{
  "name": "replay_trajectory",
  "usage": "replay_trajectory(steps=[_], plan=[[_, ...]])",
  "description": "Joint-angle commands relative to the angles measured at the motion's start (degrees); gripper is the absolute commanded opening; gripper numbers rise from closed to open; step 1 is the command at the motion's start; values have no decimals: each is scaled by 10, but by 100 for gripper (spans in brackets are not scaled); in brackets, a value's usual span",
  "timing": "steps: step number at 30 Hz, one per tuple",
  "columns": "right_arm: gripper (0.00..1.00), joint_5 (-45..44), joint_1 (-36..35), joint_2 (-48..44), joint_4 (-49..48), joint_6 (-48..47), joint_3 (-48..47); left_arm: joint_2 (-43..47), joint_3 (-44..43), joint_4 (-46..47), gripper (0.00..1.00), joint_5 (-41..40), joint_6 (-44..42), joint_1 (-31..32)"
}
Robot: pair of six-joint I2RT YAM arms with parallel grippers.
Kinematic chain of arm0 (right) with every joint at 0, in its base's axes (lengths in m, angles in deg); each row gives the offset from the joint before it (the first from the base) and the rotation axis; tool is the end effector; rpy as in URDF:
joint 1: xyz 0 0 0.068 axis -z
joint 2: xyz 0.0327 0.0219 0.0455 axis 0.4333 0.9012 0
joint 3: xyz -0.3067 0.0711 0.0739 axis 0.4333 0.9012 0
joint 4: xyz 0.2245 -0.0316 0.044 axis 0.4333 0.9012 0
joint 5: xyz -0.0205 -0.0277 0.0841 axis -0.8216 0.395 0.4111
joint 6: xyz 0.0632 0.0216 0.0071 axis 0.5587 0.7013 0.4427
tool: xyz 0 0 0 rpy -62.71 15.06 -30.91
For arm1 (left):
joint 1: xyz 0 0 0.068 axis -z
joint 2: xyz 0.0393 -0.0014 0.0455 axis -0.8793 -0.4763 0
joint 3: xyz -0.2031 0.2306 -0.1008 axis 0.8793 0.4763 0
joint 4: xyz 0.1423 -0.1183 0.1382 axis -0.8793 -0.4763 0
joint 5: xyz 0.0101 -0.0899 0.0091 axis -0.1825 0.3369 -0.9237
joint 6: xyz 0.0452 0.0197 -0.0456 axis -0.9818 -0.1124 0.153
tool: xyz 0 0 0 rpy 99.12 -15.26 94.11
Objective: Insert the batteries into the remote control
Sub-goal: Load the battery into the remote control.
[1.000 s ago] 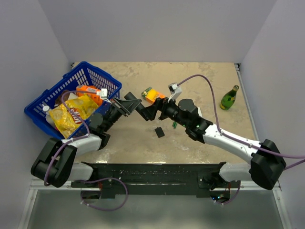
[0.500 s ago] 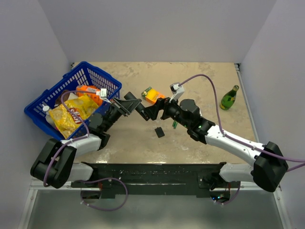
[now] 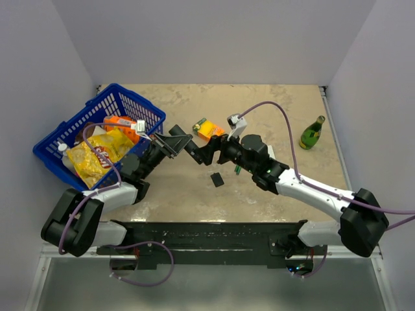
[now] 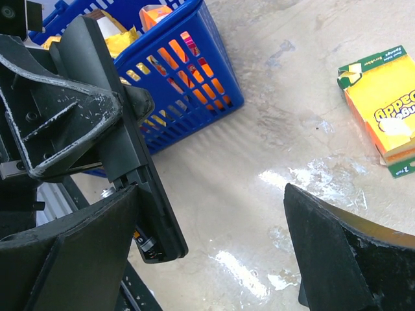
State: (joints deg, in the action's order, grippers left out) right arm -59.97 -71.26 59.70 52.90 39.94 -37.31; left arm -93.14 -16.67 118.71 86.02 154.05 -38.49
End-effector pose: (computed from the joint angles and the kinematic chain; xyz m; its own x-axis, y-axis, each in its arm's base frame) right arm 0.1891 0.1943 0.3532 -0.4586 0.2353 -0.8569 -0.5745 0.6571 0.4880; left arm 0.2022 -0.1056 0.3254 -0.5080 -0.7426 -0.4365 0.5221 0.1376 -0.8417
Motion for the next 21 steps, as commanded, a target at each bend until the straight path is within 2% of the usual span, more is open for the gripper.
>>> replay_trajectory(steps=[1, 21], plan=[[96, 12, 2, -1, -9, -13, -8, 13, -17, 81, 0, 1, -8, 5], [96, -87, 8, -49, 24, -6, 2, 13, -12, 46, 0, -9, -10, 7]])
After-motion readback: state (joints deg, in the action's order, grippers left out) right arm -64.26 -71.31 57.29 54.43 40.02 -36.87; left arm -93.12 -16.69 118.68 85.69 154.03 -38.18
